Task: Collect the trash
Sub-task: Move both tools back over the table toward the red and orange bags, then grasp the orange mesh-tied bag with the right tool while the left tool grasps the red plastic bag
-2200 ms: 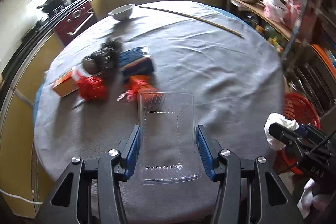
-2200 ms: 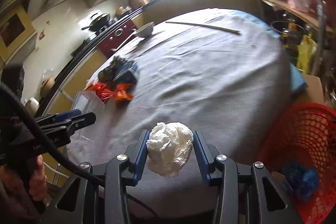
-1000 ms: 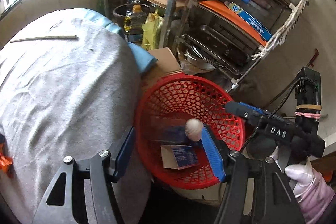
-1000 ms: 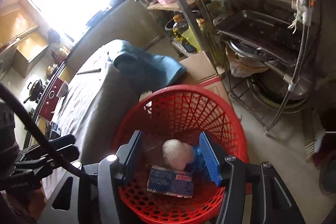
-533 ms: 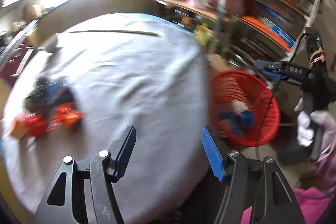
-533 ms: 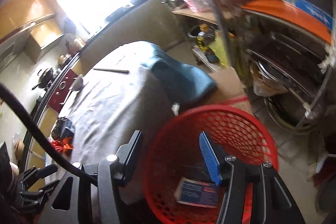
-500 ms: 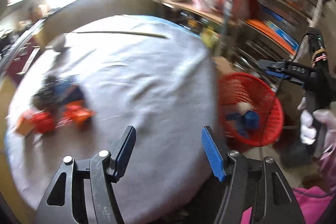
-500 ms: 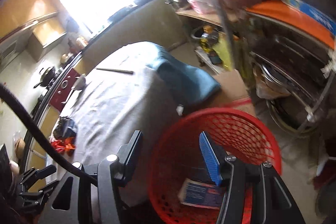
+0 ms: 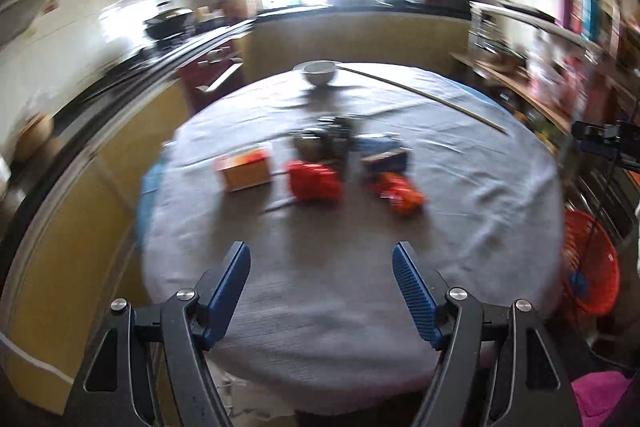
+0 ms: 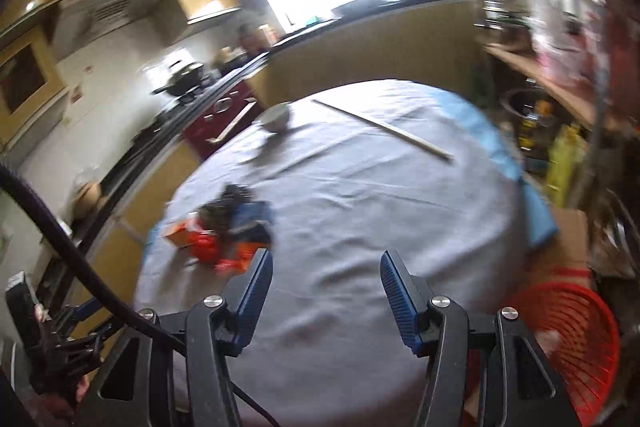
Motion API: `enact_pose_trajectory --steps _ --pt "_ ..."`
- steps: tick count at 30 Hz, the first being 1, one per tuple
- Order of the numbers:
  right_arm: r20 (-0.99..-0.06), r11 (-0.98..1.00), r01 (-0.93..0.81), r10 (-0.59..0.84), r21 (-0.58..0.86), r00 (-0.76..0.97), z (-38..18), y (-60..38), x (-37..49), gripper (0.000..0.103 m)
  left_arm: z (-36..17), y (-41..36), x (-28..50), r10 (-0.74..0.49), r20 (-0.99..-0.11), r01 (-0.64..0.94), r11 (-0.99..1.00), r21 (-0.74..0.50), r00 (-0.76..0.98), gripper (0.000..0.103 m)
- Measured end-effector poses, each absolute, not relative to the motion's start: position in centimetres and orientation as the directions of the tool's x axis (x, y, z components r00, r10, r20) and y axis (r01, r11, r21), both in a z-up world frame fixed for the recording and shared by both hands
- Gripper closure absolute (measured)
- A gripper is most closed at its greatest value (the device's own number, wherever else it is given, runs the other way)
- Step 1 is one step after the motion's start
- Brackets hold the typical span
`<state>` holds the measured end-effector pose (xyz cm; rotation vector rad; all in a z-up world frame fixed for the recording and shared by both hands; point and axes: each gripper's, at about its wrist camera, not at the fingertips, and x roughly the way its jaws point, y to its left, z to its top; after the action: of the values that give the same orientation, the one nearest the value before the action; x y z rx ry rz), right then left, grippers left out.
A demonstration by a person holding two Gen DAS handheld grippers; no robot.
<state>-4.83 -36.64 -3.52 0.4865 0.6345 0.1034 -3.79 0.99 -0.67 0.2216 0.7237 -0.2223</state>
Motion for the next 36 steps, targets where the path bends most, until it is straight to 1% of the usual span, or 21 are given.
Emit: enact_pose_trajectory --steps 6,7,9,12,15,20,25,28,30,31,32,36 --pt "-0.555 0.885 -0.083 0.358 0.458 0.750 -2.0 -30.6 0.1 0.041 -1.0 6.7 -2.8 -0.052 -0.668 0.138 0.988 0.076 0.742 0.027" --pt "-0.566 0.883 -0.100 0.378 0.459 0.733 -2.2 -29.8 0.9 0.039 -1.1 7.2 -2.6 -0.046 -0.672 0.124 0.990 0.068 0.739 0.026" --pt "-0.601 0.875 -0.120 0.415 0.468 0.683 -3.1 -27.8 3.1 0.039 -1.8 8.2 -1.9 -0.044 -0.692 0.103 0.994 0.044 0.721 0.026" --pt "-0.627 0.864 -0.145 0.456 0.482 0.632 -4.7 -25.8 5.1 0.039 -2.8 9.2 -0.9 -0.056 -0.721 0.085 0.996 0.005 0.691 0.026" --pt "-0.662 0.865 -0.149 0.468 0.480 0.585 -6.7 -23.9 7.3 0.039 -3.6 9.3 0.4 -0.074 -0.748 0.081 0.996 -0.027 0.660 0.026" --pt "-0.707 0.874 -0.148 0.464 0.462 0.534 -9.4 -22.1 10.9 0.039 -3.9 8.8 3.0 -0.109 -0.767 0.096 0.993 -0.062 0.632 0.026" --pt "-0.737 0.884 -0.144 0.453 0.445 0.502 -11.6 -21.1 13.4 0.039 -4.4 8.3 7.1 -0.191 -0.787 0.082 0.981 -0.177 0.587 0.026" --pt "-0.756 0.891 -0.149 0.443 0.428 0.482 -12.9 -20.3 14.4 0.040 -4.7 7.6 9.2 -0.198 -0.793 0.061 0.978 -0.200 0.576 0.026" --pt "-0.770 0.896 -0.151 0.437 0.417 0.465 -13.7 -19.8 14.7 0.042 -4.8 7.0 10.6 -0.213 -0.796 0.060 0.974 -0.217 0.567 0.026" --pt "-0.768 0.895 -0.154 0.440 0.419 0.465 -14.0 -19.7 14.7 0.048 -4.9 6.6 11.3 -0.221 -0.798 0.061 0.972 -0.227 0.561 0.026" --pt "-0.766 0.892 -0.164 0.446 0.421 0.463 -14.2 -19.6 14.6 0.061 -5.0 6.2 11.9 -0.237 -0.799 0.063 0.968 -0.243 0.552 0.026" --pt "-0.747 0.886 -0.187 0.460 0.425 0.481 -14.3 -20.0 13.7 0.064 -5.7 4.2 14.7 -0.291 -0.810 0.075 0.953 -0.295 0.510 0.026"
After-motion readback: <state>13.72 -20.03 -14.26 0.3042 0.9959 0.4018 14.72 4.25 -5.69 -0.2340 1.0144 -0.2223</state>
